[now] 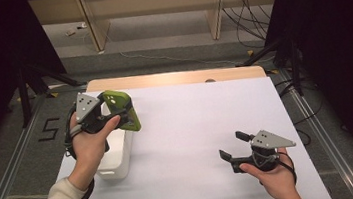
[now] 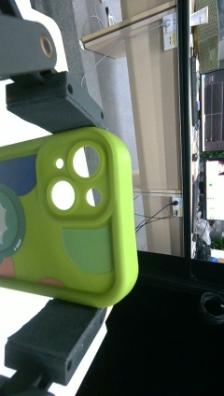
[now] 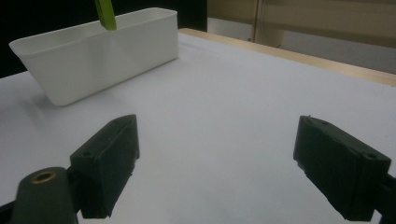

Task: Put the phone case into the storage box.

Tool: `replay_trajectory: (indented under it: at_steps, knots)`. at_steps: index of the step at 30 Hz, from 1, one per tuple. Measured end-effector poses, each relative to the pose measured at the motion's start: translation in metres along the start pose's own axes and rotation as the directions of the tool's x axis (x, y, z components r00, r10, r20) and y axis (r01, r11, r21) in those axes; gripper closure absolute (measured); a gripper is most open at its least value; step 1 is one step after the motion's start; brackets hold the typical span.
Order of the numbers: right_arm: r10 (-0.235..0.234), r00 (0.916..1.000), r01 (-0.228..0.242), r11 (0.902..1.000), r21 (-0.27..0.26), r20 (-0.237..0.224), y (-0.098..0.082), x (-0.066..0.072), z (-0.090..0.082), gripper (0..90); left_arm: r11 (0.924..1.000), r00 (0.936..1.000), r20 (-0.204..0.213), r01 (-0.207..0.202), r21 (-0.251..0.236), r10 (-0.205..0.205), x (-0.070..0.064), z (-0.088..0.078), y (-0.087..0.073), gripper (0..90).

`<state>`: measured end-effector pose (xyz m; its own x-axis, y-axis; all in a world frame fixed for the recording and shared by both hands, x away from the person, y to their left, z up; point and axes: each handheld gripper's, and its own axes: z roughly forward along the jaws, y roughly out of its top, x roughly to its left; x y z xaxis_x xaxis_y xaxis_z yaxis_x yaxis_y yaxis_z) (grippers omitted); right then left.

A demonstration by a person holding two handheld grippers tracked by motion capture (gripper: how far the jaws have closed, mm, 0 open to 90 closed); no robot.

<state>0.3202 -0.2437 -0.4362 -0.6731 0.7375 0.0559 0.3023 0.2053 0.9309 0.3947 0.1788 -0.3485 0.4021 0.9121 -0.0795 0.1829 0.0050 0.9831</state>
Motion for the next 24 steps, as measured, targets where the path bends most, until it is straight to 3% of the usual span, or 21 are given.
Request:
replay_trajectory:
  at_steps: [24]
  knots:
    - [0.002,1.0,-0.002,1.0,-0.002,0.0,0.0,-0.001,0.0,15.5,1.0,0.9994,-0.036,0.001,0.002,-0.001,0.014,-0.001,0.004,15.6]
